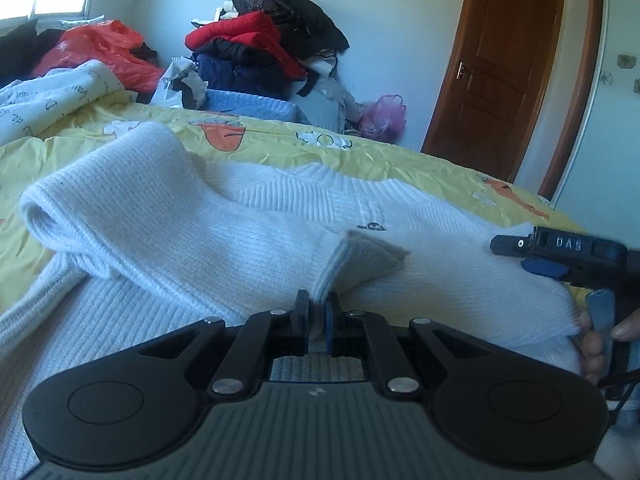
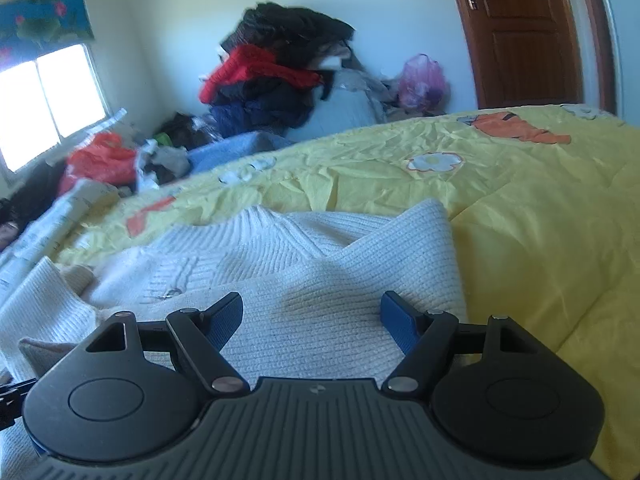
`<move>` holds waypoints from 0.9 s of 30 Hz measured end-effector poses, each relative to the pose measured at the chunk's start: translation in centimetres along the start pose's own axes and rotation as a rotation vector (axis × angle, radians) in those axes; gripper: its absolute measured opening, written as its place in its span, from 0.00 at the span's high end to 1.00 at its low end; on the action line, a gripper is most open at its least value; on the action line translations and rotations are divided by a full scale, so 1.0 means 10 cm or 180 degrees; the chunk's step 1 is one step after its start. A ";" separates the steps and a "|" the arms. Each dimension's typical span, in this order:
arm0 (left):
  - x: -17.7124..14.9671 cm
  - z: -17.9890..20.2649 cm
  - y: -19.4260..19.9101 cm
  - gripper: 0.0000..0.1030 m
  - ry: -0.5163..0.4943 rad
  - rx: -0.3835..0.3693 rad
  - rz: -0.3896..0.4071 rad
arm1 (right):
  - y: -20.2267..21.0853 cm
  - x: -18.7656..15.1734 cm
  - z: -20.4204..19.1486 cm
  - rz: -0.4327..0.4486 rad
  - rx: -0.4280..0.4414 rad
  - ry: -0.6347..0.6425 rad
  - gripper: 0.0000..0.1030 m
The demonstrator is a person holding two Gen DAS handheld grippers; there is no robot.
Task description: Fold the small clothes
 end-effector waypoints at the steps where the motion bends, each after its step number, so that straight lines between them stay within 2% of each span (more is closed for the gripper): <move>1: 0.01 0.04 -0.01 0.93 0.0000 0.0001 0.0010 | 0.06 0.05 -0.06 -0.0019 -0.0062 -0.0181 0.23; 2: 0.02 0.04 -0.04 0.93 0.0003 -0.0005 0.0015 | 0.14 0.09 -0.13 -0.0005 0.0056 -0.0433 0.23; 3: 0.02 0.04 -0.04 0.93 0.0015 -0.0013 0.0015 | 0.20 0.13 -0.22 -0.0007 0.0289 -0.0643 0.22; 4: 0.02 0.03 -0.03 0.93 0.0020 -0.0021 0.0015 | 0.23 0.14 -0.35 -0.0065 0.0598 -0.0820 0.15; 5: 0.02 0.03 -0.03 0.93 0.0028 -0.0031 0.0015 | 0.23 0.14 -0.53 -0.0212 0.0918 -0.0948 0.12; 7: 0.02 0.01 -0.04 0.93 0.0053 -0.0055 0.0020 | 0.13 0.07 -0.84 -0.0634 0.1287 -0.1054 0.14; 8: 0.03 0.00 -0.04 0.93 0.0071 -0.0067 0.0026 | 0.05 0.02 -0.95 -0.0823 0.1352 -0.1092 0.20; 10: 0.03 -0.02 -0.02 0.93 0.0099 -0.0091 0.0049 | -0.09 -0.06 -1.14 -0.1064 0.1424 -0.1181 0.24; 13: 0.03 -0.02 0.02 0.93 0.0085 -0.0101 0.0111 | -0.26 -0.12 -1.27 -0.1195 0.1431 -0.1314 0.35; 15: 0.03 -0.01 0.02 0.93 0.0063 -0.0102 0.0121 | -0.35 -0.13 -1.30 -0.1214 0.1435 -0.1456 0.48; 17: 0.03 -0.01 0.02 0.93 0.0055 -0.0106 0.0113 | -0.40 -0.12 -1.32 -0.1236 0.1421 -0.1447 0.80; 19: 0.03 -0.02 0.04 0.91 0.0072 -0.0140 0.0127 | -0.40 -0.11 -1.32 -0.1212 0.1304 -0.1311 0.86; 22: 0.03 0.00 0.08 0.80 0.0044 -0.0165 0.0173 | -0.30 -0.01 -1.29 -0.1072 0.1380 -0.1204 0.88; 23: 0.02 0.02 0.11 0.66 -0.0001 -0.0129 0.0217 | -0.26 0.04 -1.25 -0.1035 0.1399 -0.1183 0.90; 24: 0.02 0.05 0.13 0.38 -0.0057 -0.0063 0.0275 | -0.21 0.10 -1.19 -0.0976 0.1402 -0.1141 0.90; 26: 0.03 0.09 0.23 0.04 -0.0151 0.0089 0.0521 | -0.10 0.25 -1.07 -0.0846 0.1411 -0.1073 0.90; 27: 0.03 0.10 0.31 0.01 -0.0167 0.0143 0.0712 | -0.04 0.33 -0.98 -0.0771 0.1388 -0.1050 0.90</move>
Point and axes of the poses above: each gripper's, at about its wrist camera, not at the fingertips, and y roughly against the way its jaws point, z to its right, x to its top, the point moved 5 cm from there along -y, roughly the way its jaws point, and after that the axes turned 6 degrees about y, right-handed, at the moved point
